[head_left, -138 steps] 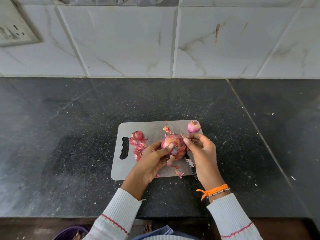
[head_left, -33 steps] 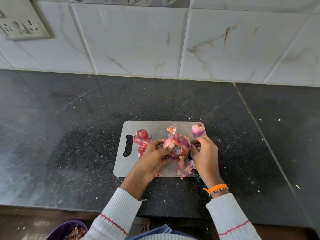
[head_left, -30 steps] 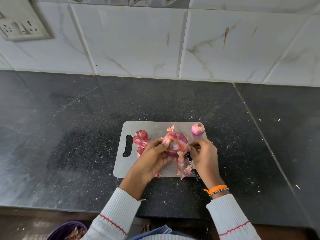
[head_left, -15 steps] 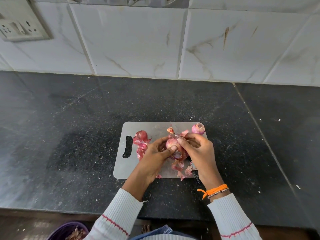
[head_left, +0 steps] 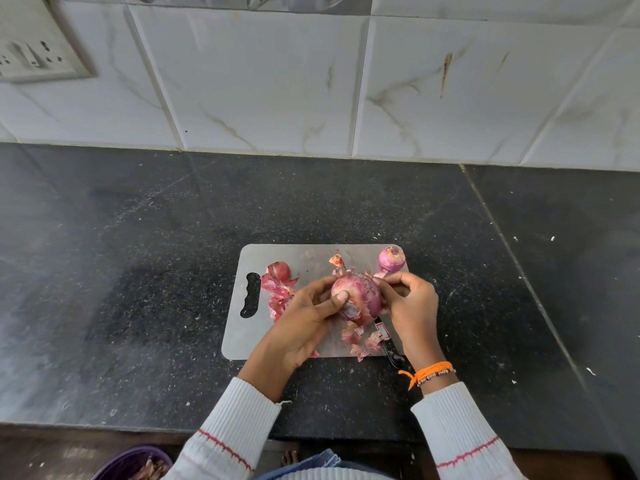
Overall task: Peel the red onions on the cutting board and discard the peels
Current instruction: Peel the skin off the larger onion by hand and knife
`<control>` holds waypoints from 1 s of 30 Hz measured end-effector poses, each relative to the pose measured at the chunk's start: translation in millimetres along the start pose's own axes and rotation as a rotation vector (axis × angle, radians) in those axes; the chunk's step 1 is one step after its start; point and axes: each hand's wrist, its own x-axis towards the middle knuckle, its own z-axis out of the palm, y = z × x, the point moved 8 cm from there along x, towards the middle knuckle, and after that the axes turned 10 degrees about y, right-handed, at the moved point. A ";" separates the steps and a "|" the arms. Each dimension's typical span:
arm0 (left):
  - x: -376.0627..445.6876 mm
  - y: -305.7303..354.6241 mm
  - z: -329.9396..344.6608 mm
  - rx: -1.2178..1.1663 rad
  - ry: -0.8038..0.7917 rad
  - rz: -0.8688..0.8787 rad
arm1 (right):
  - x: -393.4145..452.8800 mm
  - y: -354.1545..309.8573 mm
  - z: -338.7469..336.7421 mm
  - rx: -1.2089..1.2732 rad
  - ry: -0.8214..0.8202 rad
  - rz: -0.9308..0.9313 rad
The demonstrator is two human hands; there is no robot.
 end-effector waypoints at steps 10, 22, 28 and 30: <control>3.5 1.3 -6.3 -0.241 0.028 -0.080 | -7.6 -10.9 6.1 -0.098 -0.049 -0.160; -0.5 -2.9 -1.5 -0.309 0.027 -0.155 | -31.1 -63.4 8.3 0.045 -0.069 -0.433; 0.4 -4.6 -6.0 -0.241 0.057 -0.133 | -31.5 -60.5 19.5 -0.109 -0.244 -0.491; 0.1 -4.4 -7.7 -0.199 0.071 -0.125 | -29.9 -60.3 19.1 -0.078 -0.270 -0.480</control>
